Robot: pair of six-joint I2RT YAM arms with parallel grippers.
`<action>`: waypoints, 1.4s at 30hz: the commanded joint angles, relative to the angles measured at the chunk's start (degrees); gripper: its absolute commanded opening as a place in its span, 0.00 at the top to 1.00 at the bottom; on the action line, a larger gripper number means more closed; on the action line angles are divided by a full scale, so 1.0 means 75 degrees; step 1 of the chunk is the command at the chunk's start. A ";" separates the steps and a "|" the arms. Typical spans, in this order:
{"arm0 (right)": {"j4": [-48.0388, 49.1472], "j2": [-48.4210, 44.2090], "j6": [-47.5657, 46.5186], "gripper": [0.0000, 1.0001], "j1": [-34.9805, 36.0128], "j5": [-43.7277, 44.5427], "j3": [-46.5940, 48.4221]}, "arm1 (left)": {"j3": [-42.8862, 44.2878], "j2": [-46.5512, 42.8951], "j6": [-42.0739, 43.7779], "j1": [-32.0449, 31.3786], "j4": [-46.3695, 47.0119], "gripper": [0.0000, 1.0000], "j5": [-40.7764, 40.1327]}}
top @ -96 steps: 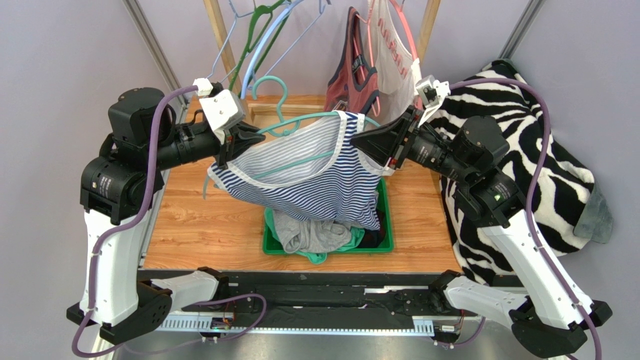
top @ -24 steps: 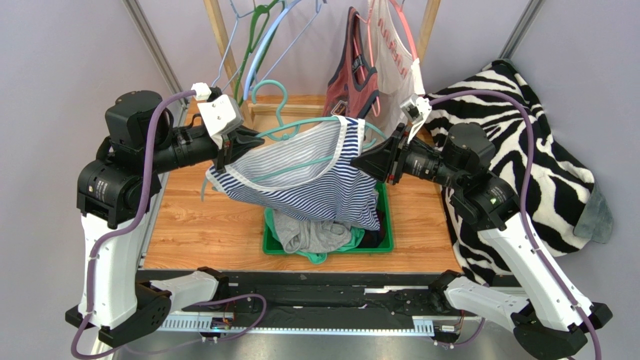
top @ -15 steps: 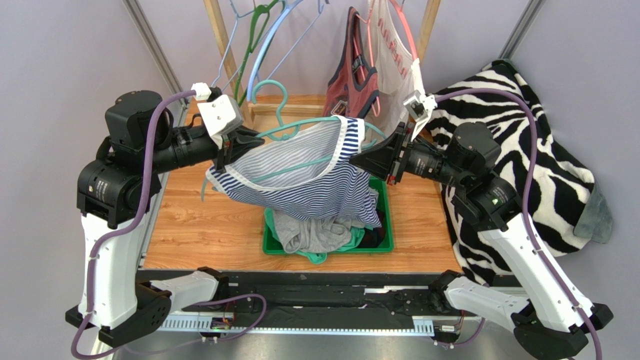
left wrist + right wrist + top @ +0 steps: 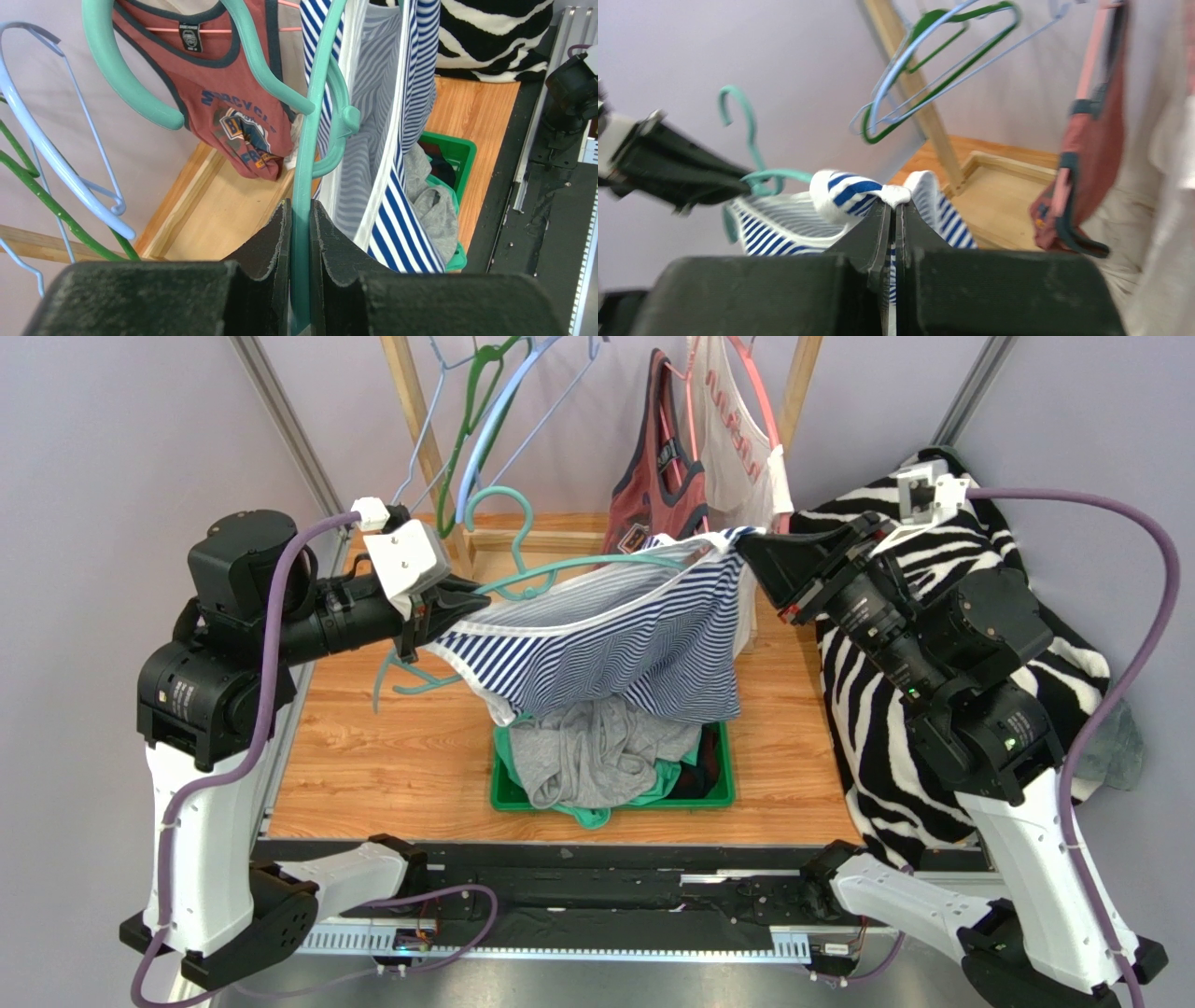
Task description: Remove the tank top from the hanger
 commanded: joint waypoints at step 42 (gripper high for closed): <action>-0.2957 0.1252 -0.3585 0.26 -0.0296 -0.3275 0.2753 | 0.1655 0.1437 0.2478 -0.1517 -0.1059 1.00 0.0237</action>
